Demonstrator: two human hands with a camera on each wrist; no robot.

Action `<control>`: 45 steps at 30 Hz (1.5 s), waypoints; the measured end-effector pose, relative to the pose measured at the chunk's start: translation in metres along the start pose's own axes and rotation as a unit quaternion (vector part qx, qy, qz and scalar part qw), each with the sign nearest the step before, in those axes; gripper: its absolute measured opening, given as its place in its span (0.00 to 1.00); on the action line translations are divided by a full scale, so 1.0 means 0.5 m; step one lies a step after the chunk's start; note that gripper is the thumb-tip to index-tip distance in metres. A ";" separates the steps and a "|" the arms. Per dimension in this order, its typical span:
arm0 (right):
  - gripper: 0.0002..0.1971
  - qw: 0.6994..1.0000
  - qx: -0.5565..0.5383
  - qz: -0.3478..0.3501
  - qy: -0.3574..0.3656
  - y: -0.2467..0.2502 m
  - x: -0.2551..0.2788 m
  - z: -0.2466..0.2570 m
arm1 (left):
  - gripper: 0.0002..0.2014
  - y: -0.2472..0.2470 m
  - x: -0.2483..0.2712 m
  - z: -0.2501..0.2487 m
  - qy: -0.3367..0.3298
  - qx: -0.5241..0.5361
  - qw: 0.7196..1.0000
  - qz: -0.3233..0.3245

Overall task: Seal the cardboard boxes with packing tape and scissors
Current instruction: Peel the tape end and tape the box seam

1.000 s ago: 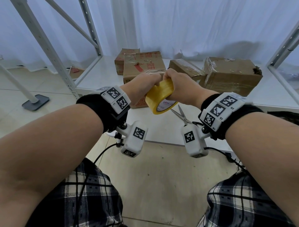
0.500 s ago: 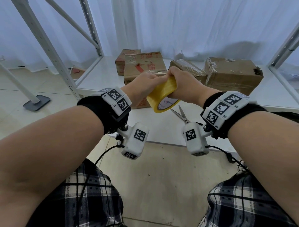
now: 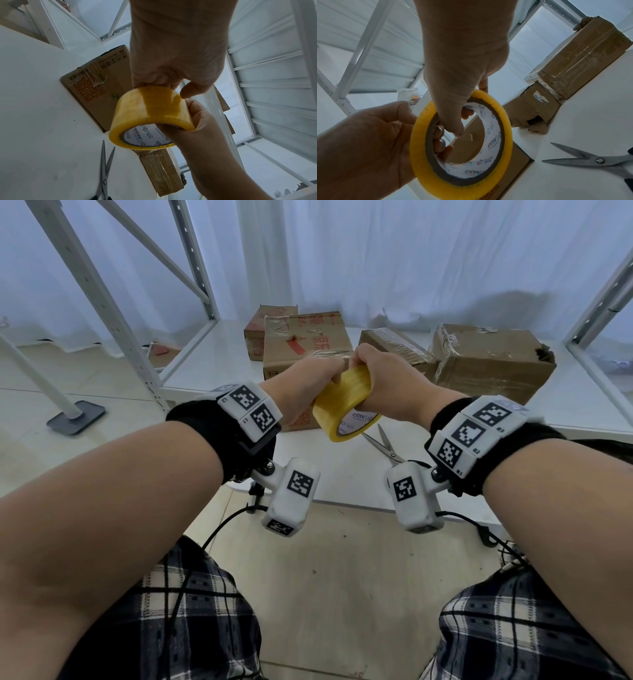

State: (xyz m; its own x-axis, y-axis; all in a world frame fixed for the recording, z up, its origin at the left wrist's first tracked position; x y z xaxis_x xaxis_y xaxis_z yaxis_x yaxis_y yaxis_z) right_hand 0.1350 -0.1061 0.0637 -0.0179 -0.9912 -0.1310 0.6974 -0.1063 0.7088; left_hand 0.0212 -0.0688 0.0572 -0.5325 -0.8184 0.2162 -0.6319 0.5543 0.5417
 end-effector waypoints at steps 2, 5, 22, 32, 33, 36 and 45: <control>0.17 1.000 0.004 -0.004 -0.001 0.002 0.001 0.000 | 0.13 -0.004 -0.007 0.002 -0.016 -0.010 1.000 0.008; 0.18 1.000 -0.009 -0.012 0.002 0.010 0.002 -0.002 | 0.13 0.001 -0.003 0.002 -0.045 0.012 0.998 0.032; 0.30 0.995 -0.001 -0.084 0.050 0.059 -0.002 0.022 | 0.10 0.032 0.023 -0.059 -0.178 0.016 0.983 -0.037; 0.25 0.986 -0.060 -0.112 0.107 0.055 0.003 0.042 | 0.12 0.054 0.001 -0.050 -0.157 -0.047 0.981 -0.108; 0.23 0.984 -0.078 -0.125 0.105 0.057 0.003 0.039 | 0.13 0.052 0.001 -0.052 -0.160 -0.052 0.980 -0.109; 0.14 0.969 -0.143 -0.172 0.103 0.067 0.002 0.036 | 0.13 0.050 0.004 -0.056 -0.167 -0.070 0.976 -0.119; 0.02 0.944 -0.217 -0.237 0.074 0.087 0.001 0.028 | 0.14 0.043 0.013 -0.066 -0.191 -0.115 0.968 -0.115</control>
State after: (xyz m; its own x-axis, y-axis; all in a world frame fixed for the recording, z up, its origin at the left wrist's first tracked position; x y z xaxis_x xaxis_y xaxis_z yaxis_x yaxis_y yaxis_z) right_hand 0.1553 -0.1122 0.1043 -0.3232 -0.8155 -0.4802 0.8649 -0.4604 0.1998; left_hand 0.0228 -0.0674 0.0971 -0.5900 -0.7758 -0.2237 -0.6397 0.2801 0.7158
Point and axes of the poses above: each hand's wrist, its own x-axis away from the middle knuckle, its own y-axis out of the back of the hand, z = x × y, the point moved 6 cm from there along -x, towards the middle knuckle, and after that the axes turned 14 degrees about -x, right-handed, at the moved point
